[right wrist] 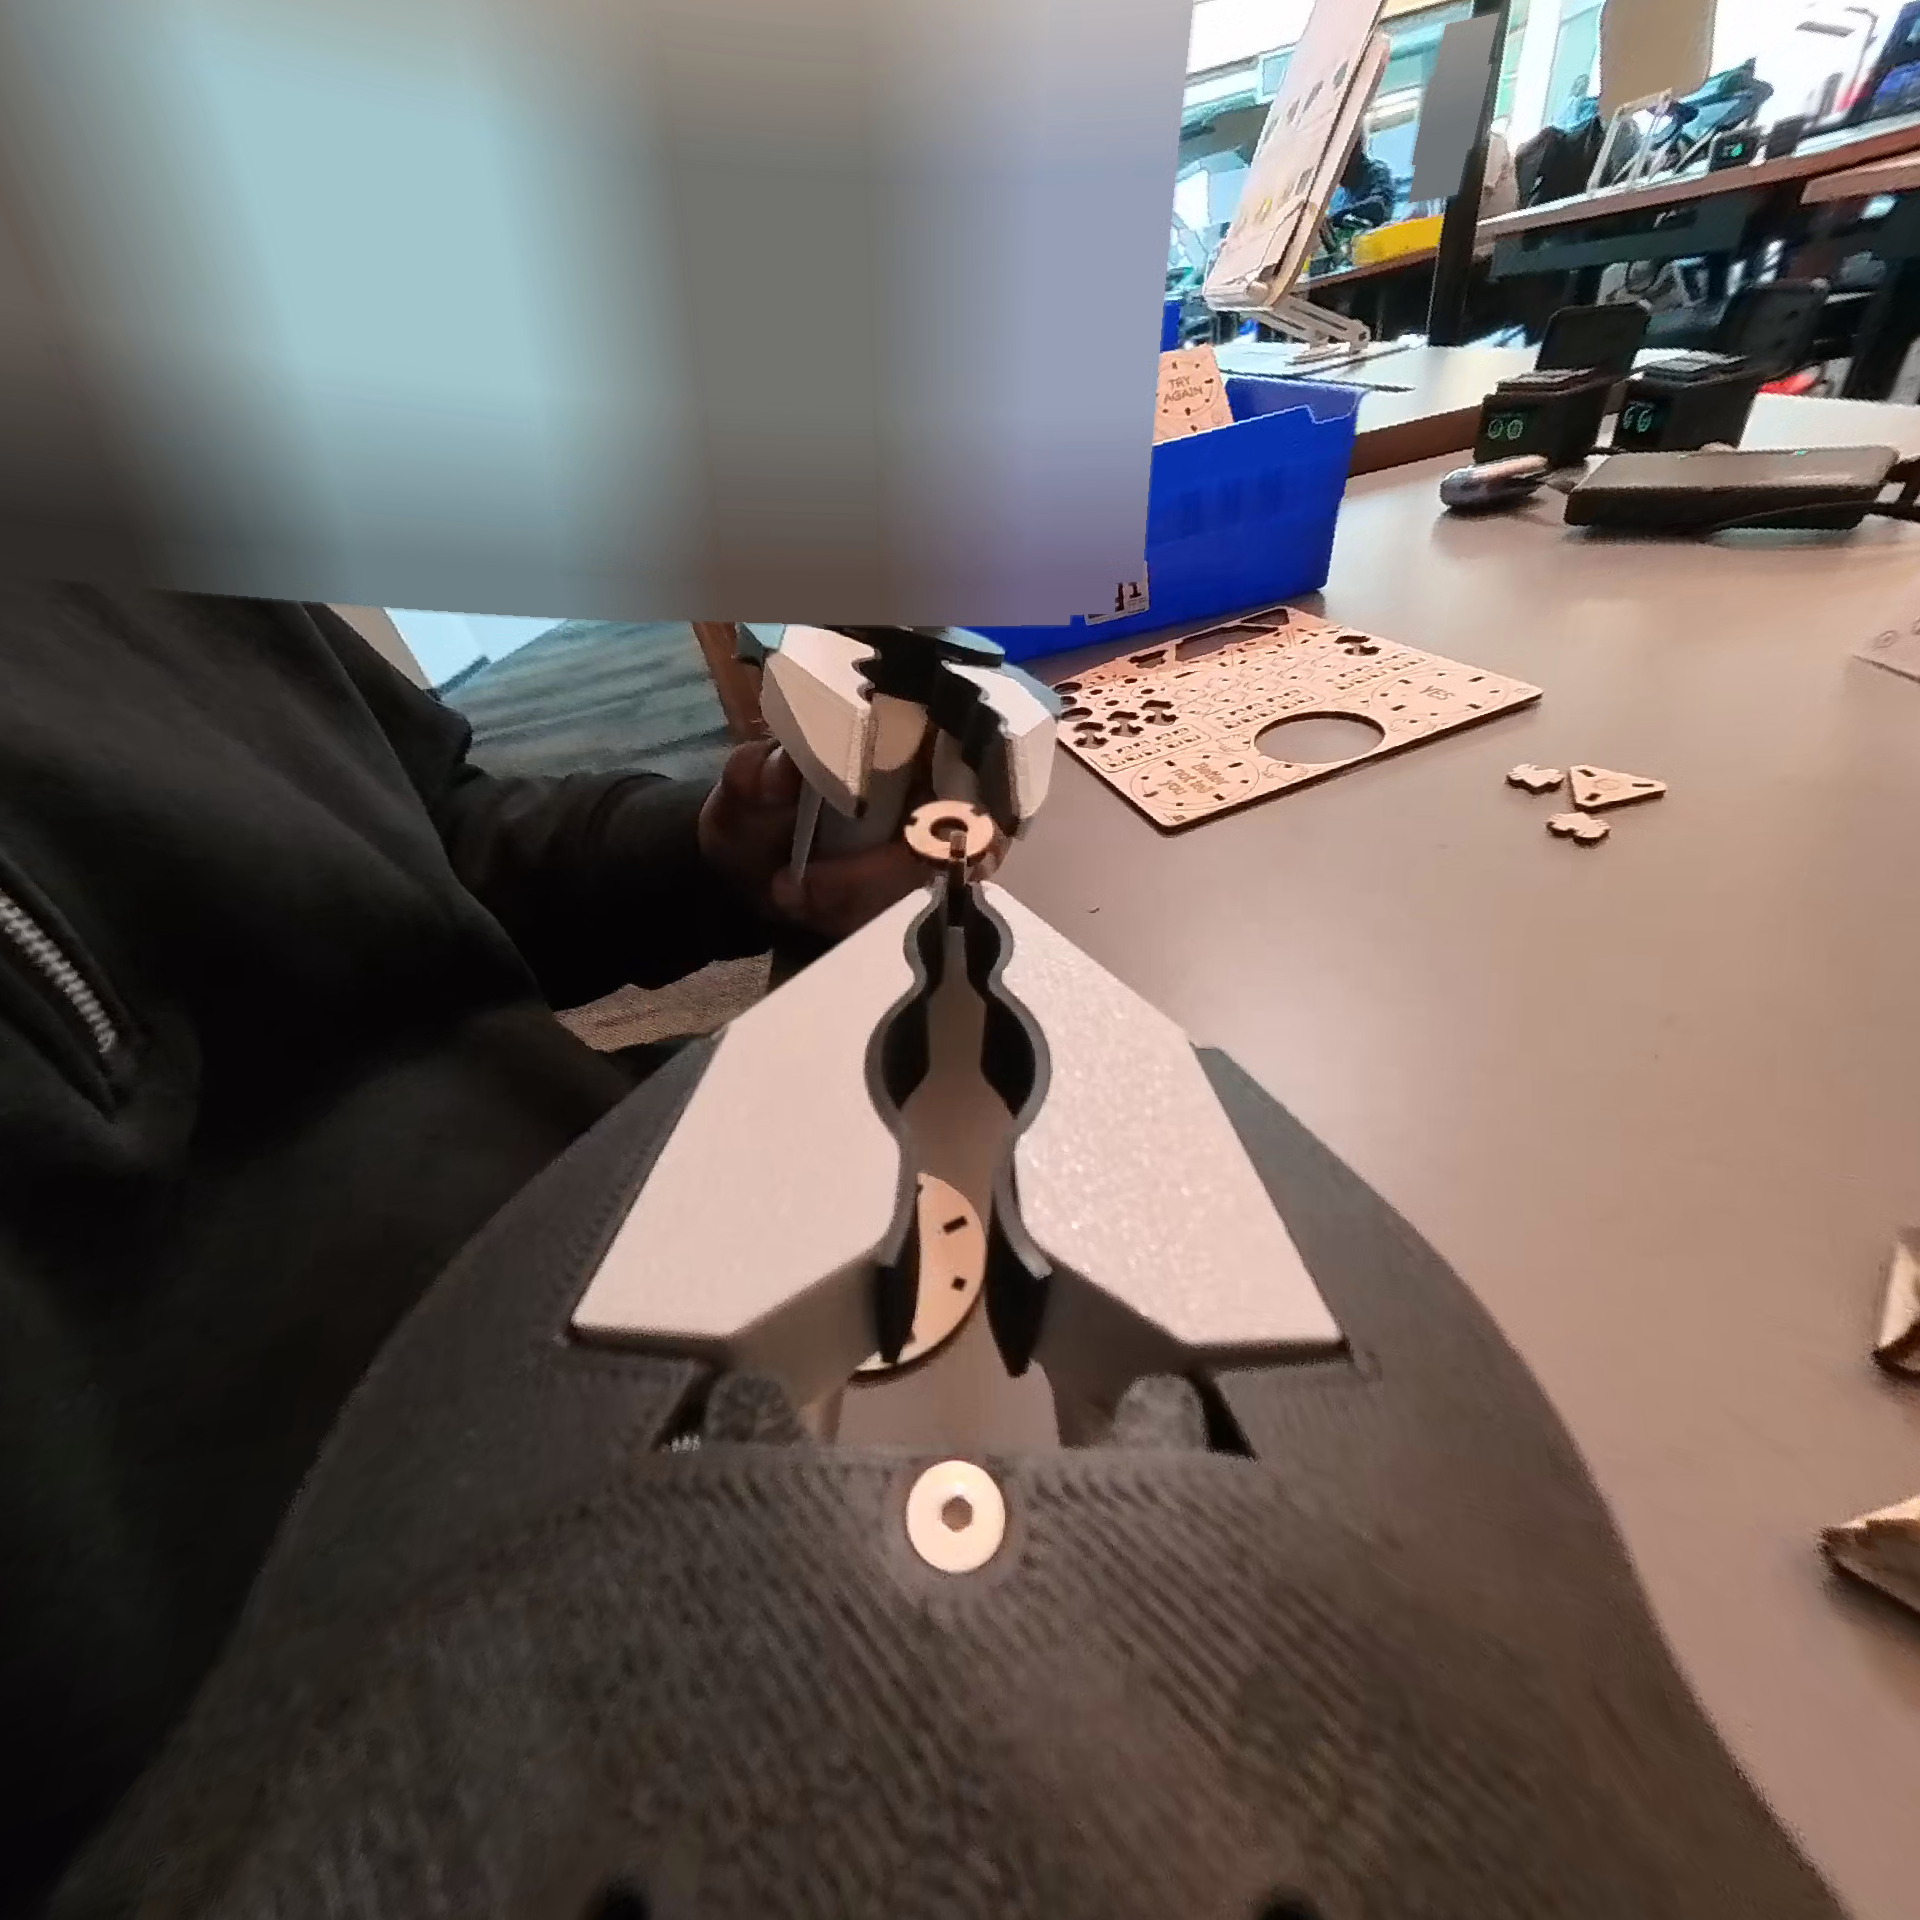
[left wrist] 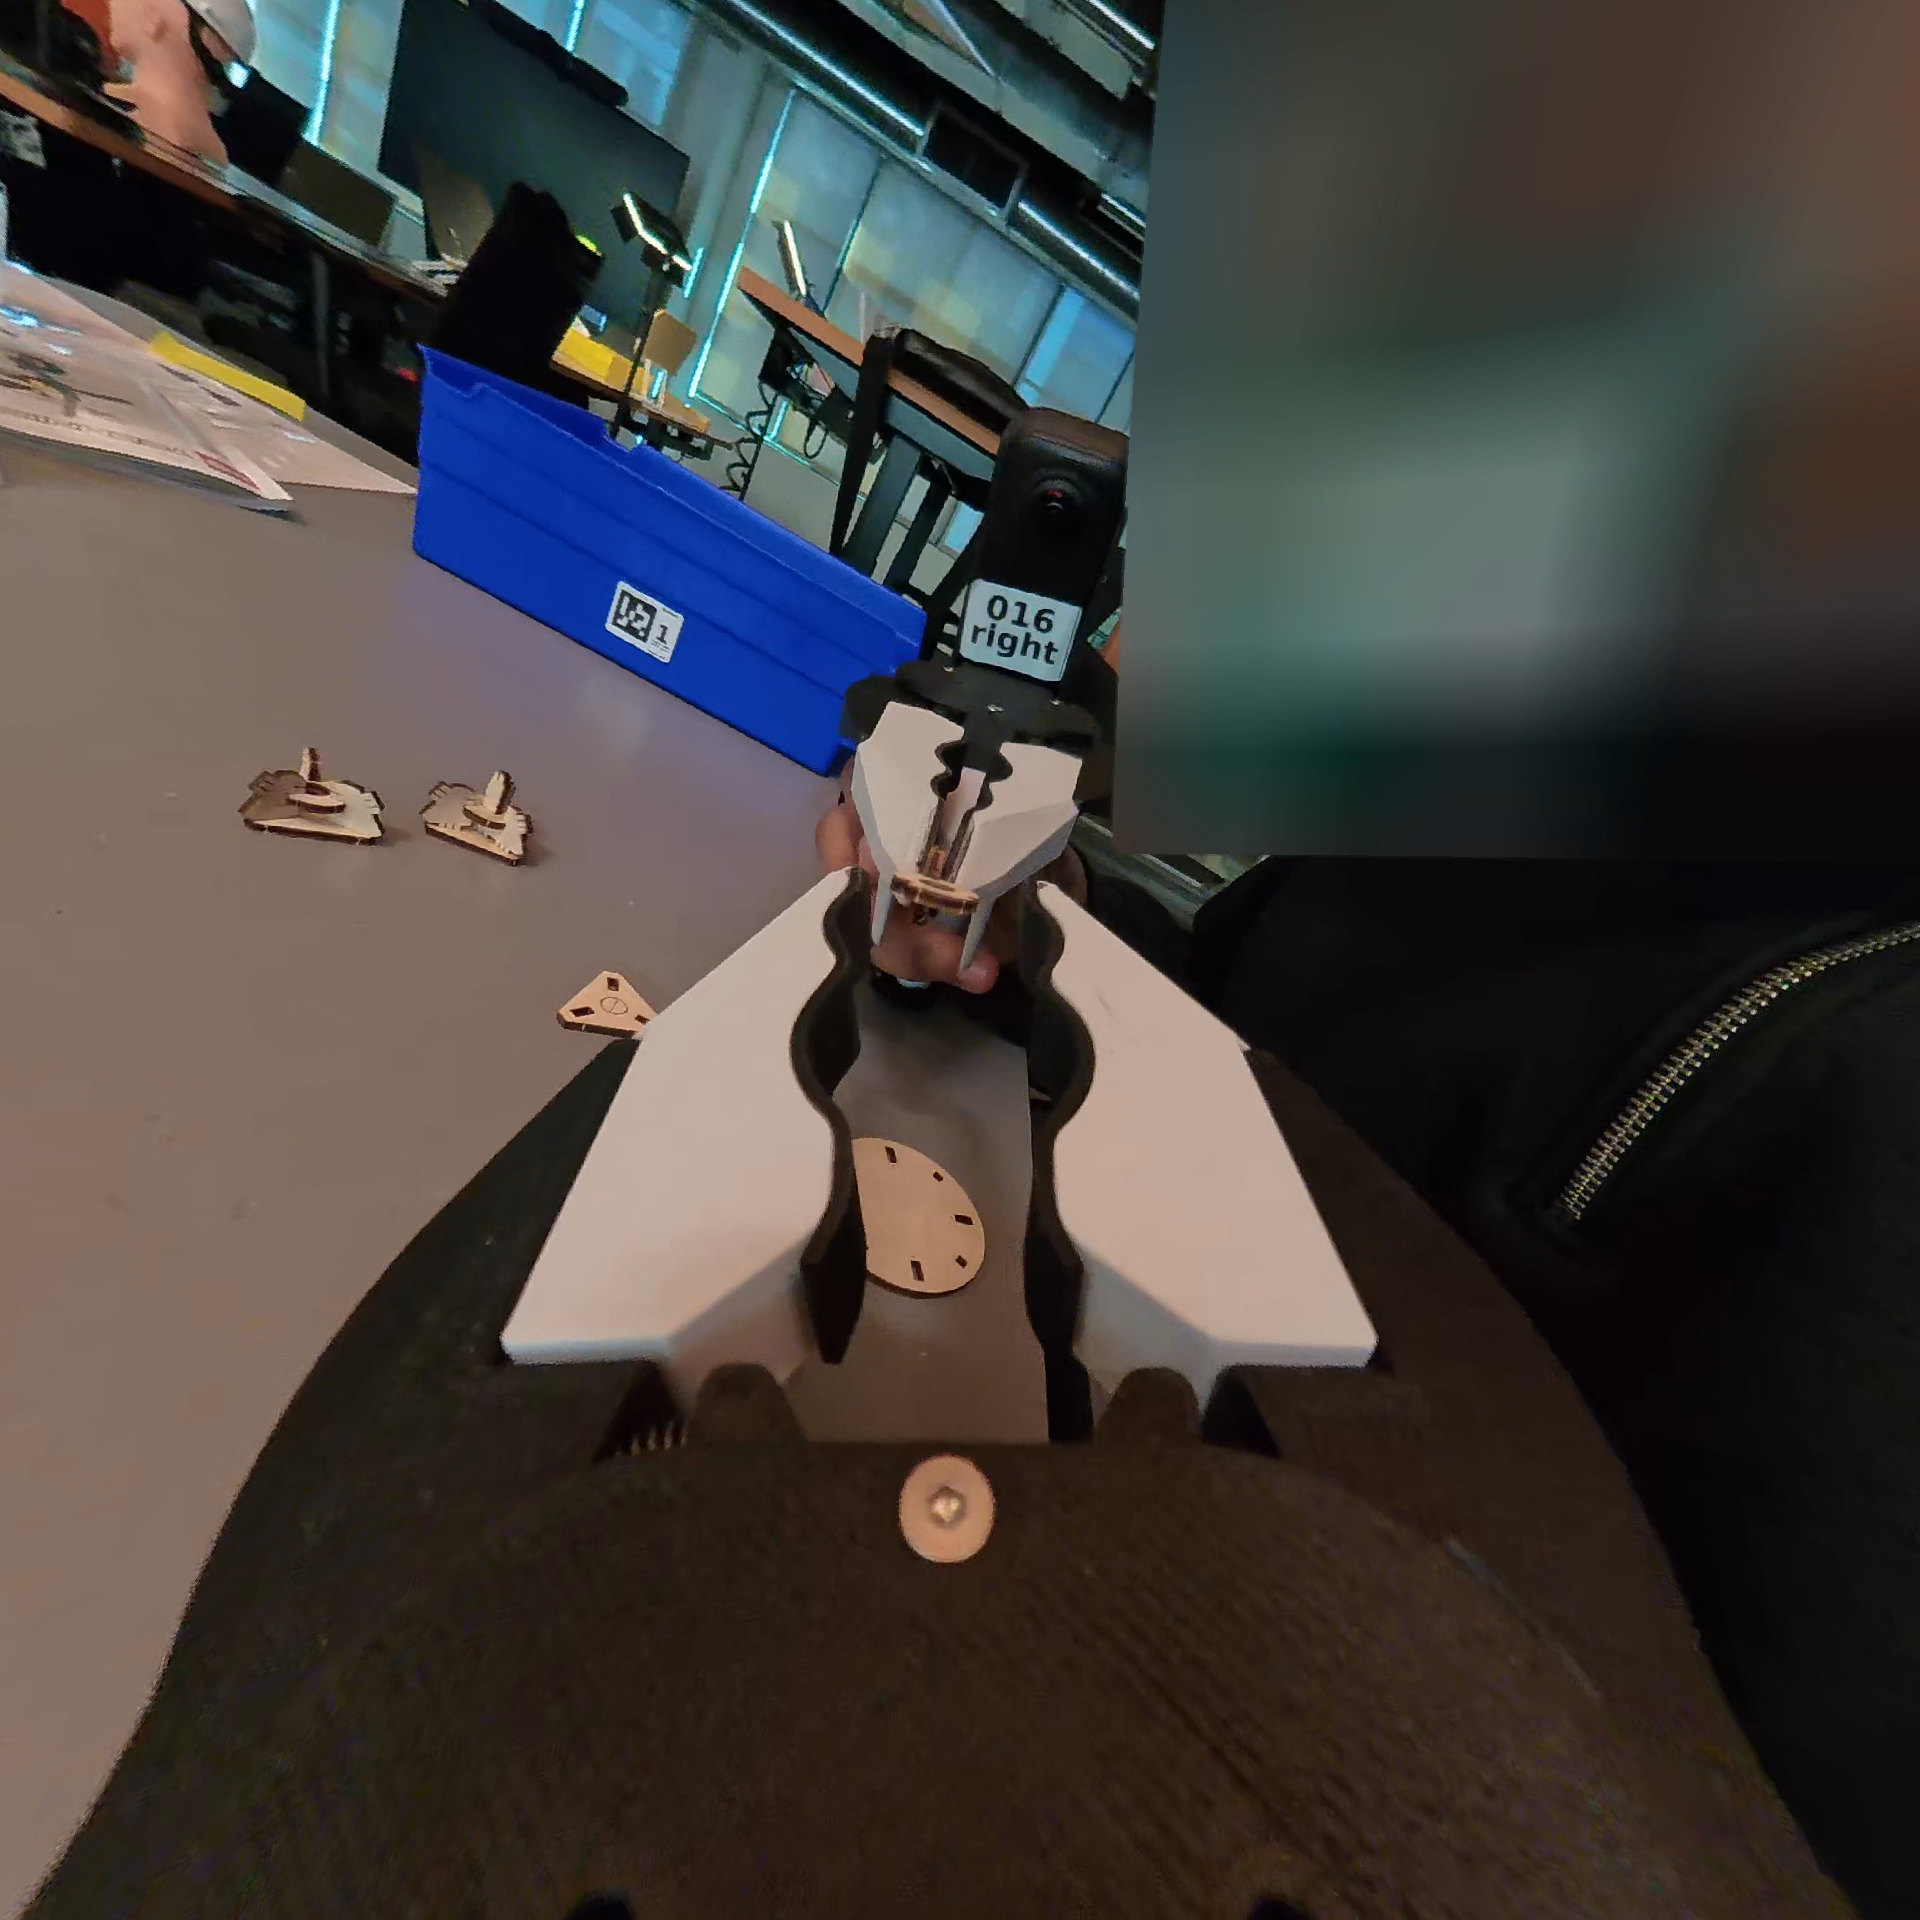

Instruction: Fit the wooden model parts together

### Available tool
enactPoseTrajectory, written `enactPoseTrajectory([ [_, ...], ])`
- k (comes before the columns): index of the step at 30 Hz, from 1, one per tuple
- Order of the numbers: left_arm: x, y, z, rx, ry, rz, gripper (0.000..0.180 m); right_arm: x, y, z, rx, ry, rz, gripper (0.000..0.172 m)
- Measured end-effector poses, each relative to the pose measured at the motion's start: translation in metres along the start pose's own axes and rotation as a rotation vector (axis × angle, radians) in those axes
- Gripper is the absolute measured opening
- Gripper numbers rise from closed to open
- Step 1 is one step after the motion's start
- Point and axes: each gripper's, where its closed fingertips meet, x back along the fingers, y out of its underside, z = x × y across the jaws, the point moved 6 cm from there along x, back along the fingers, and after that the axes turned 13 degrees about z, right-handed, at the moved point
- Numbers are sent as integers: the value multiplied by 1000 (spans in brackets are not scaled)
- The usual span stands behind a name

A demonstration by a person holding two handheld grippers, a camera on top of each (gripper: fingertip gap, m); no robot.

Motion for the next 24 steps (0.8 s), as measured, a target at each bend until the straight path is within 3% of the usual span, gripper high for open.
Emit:
enactPoseTrajectory([
  [6,-1,2,-1,4,-12,-15,25,0,1,3,-82,1,-8,1],
  [18,-4,4,-2,-4,-32,-46,16,-1,2,2,-81,-7,-16,1],
  [24,-3,7,-3,64,-9,-73,15,-1,5,1,-97,-19,-43,0],
])
